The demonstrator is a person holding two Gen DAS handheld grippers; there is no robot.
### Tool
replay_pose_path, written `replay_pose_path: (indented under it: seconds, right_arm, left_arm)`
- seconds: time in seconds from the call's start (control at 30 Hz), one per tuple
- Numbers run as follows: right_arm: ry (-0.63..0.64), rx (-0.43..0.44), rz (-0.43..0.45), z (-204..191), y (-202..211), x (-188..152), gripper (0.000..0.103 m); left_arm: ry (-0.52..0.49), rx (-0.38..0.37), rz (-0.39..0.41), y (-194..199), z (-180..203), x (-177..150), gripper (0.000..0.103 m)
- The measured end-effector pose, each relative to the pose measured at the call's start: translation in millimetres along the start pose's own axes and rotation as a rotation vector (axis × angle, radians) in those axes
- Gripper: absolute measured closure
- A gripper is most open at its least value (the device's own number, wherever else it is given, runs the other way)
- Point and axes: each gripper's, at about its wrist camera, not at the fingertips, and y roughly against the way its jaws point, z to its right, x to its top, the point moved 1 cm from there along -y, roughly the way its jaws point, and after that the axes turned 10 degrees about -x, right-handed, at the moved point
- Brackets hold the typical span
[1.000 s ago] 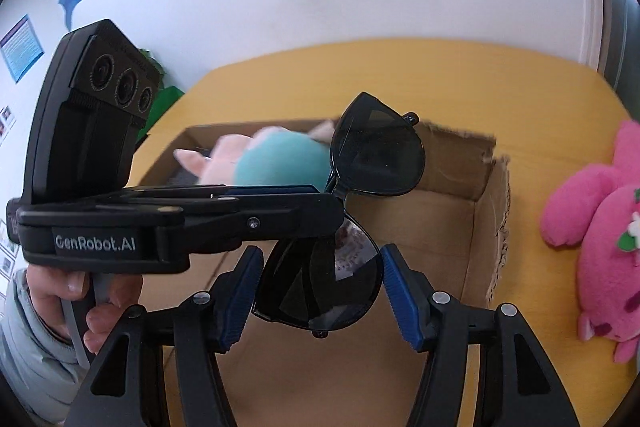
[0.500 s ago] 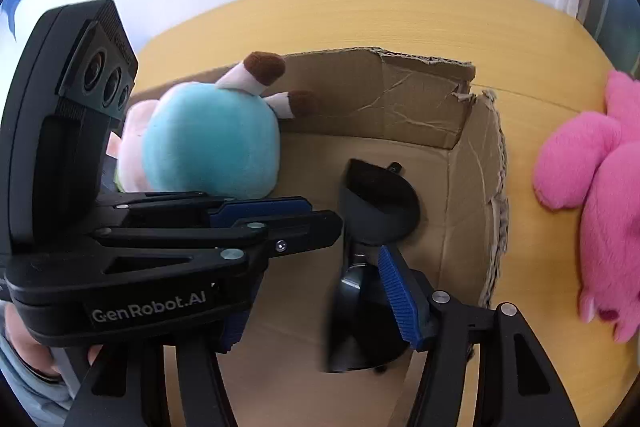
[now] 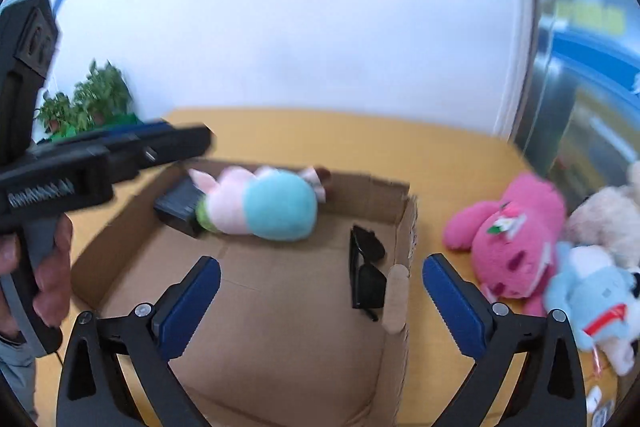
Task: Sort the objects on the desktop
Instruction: 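Open both tools to drop the sunglasses into the box and withdraw, then move the left tool toward the white phone case on the table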
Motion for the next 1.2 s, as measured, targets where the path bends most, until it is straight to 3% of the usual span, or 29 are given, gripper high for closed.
replay_pose_path:
  seconds: [0.13,0.27,0.43,0.67,0.97,1.2]
  right_arm:
    - [0.000,-0.033,0.083,-26,56,-29,0.000]
    - [-0.038,0.010,0.094,-46,98,-62,0.000]
    - [-0.062,-0.002,0.085,-57,111,-96,0.000]
    - [-0.099,-0.009,0.053,-57,118,-123,0.000]
    - [-0.162,-0.010,-0.002,-42,118,-145,0.000]
    - [-0.131,-0.037,-0.001,-45,119,-153,0.000]
  left_arm:
    - [-0.002,0.028,0.041,67,12,-35,0.022]
    - [-0.012,0.058,0.026,107,21,-75,0.022]
    - [0.003,0.106,0.006,136,27,-112,0.022]
    - [0.037,0.127,-0.020,148,25,-141,0.022]
    - [0.035,0.068,-0.054,140,38,-149,0.022]
    - [0.052,0.089,-0.042,148,37,-157,0.022]
